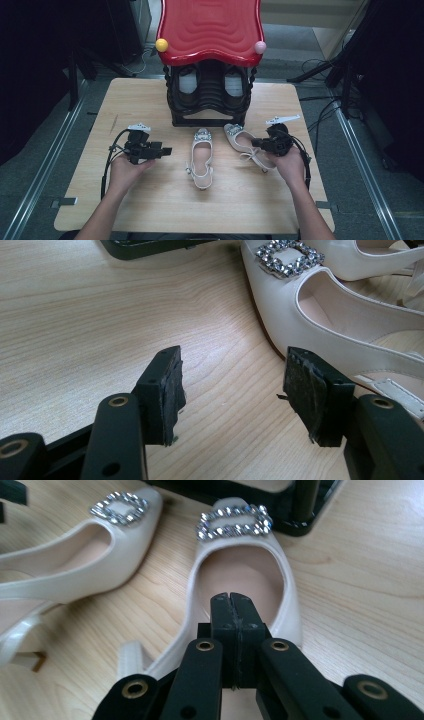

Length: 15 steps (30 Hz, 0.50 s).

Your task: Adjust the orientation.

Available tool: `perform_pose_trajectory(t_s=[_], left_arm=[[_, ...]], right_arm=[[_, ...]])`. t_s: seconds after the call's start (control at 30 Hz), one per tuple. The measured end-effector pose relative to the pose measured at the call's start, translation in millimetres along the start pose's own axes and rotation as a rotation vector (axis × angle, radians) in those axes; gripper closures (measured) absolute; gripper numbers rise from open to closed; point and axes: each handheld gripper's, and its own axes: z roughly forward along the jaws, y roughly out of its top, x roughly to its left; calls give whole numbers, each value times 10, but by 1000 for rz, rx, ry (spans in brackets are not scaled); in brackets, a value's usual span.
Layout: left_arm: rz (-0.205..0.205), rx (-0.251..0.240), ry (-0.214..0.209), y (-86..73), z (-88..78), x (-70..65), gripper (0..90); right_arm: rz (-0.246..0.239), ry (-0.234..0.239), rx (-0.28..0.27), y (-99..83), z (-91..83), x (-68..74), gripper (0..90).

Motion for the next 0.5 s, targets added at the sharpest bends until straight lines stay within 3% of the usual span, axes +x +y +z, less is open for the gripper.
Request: perform_pose_trajectory(t_s=[0.17, 0.33, 0.5], left_arm=[[0, 0, 0, 0, -1, 7, 411], [-1, -3, -5, 2, -11, 3, 411], [0, -4, -2, 1, -3, -2, 411]], right_arm=[[-7, 41, -43, 28, -75, 84, 878], [-23, 61, -33, -2, -69, 161, 781], [-20, 70, 2, -39, 12, 144, 719]])
